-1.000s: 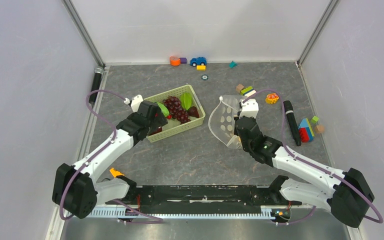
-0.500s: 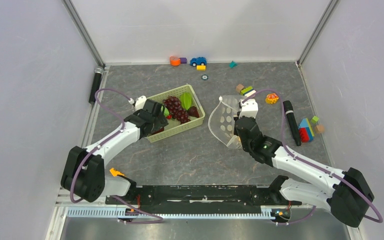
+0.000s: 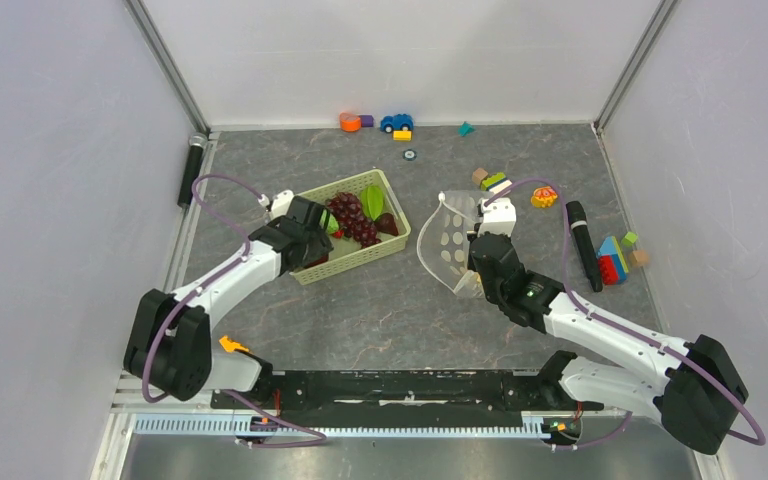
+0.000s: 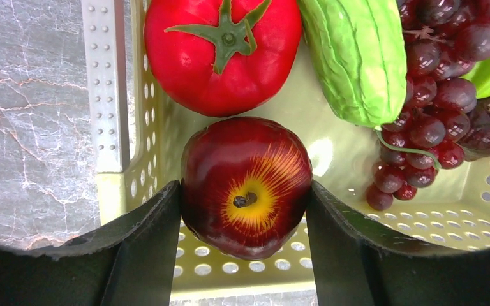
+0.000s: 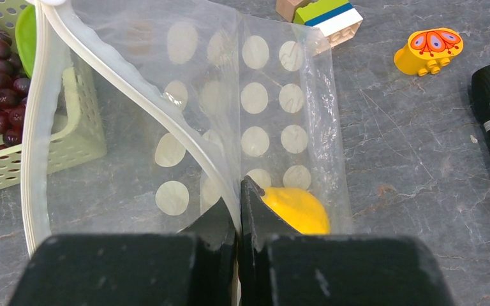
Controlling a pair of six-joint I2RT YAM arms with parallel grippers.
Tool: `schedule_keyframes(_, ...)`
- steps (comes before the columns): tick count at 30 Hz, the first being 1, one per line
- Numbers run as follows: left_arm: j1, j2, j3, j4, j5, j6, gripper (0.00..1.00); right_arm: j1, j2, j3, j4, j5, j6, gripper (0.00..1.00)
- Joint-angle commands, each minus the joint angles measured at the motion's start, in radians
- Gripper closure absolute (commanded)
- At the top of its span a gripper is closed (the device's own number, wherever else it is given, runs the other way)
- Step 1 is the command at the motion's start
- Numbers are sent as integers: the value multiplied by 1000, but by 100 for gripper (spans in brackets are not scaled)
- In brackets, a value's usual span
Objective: Place the food in the zip-top bag and seal the zipper
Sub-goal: Pick up the fake fruit from the bin, then place the fake fruit in the zipper food storage bag.
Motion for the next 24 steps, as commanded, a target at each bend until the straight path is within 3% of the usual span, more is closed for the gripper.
schedule_keyframes(1,5,-95,32,-9,14,21,55,-1,-5,33,32,12,-3,95)
schedule_keyframes(7,4,-260,-20,38,108,30,63,-1,-4,33,45,-24,-3,95)
schedule_keyframes(11,1,-364,-78,182,384,100,66,-1,-3,28,72,-52,-5,94)
schedule_keyframes(13,-15,-397,-111,327,602,115,66,-1,-5,30,73,-67,-6,94)
schedule_keyframes(15,-66,-405,-132,455,718,112,67,0,-7,27,80,-83,-7,94)
schedule_keyframes(18,-180,-369,-111,536,776,149,68,0,-7,22,96,-116,-10,94)
schedule_keyframes(24,-340,-223,-1,555,751,205,78,-1,-17,13,114,-163,-12,95)
